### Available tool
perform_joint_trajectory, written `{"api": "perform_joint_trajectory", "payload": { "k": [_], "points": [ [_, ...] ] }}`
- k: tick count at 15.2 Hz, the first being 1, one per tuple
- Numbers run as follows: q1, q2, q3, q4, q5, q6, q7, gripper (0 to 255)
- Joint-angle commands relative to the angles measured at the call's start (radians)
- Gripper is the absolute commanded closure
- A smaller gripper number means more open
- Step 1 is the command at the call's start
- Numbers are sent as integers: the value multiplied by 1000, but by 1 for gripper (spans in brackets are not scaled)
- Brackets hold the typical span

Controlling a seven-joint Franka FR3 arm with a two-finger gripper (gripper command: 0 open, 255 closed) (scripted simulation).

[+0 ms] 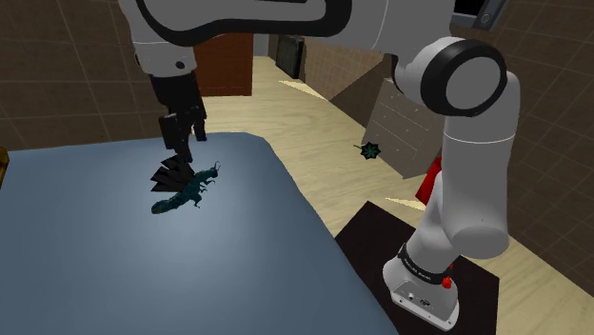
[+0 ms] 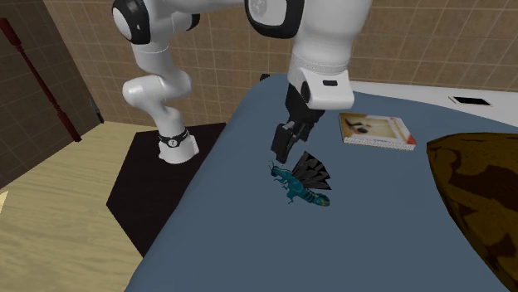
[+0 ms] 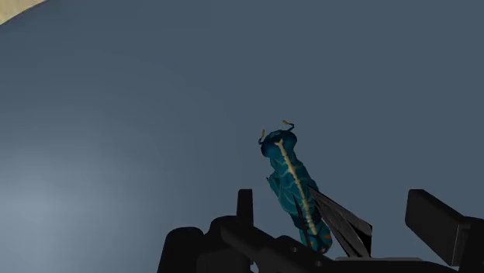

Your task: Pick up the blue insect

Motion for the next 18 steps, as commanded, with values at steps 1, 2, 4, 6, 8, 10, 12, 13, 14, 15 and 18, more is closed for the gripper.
{"api": "perform_joint_trajectory", "payload": {
  "k": [1, 2, 4, 6, 8, 10, 12, 13, 14, 15, 18],
  "points": [
    [32, 72, 11, 110, -19, -34, -8, 0],
    [30, 69, 10, 91, -18, -19, -9, 0],
    [27, 63, 10, 54, -17, 12, -9, 0],
    [24, 59, 10, 21, -16, 41, -9, 0],
    [21, 56, 9, -11, -15, 69, -10, 0],
    [20, 55, 9, -20, -15, 78, -10, 0],
    [20, 55, 9, -18, -15, 77, -11, 255],
    [20, 56, 9, -17, -15, 76, -11, 255],
    [20, 56, 9, -16, -15, 76, -11, 255],
    [20, 56, 9, -17, -15, 76, -10, 255],
    [21, 59, 9, -12, -16, 75, -10, 255]
  ]
}}
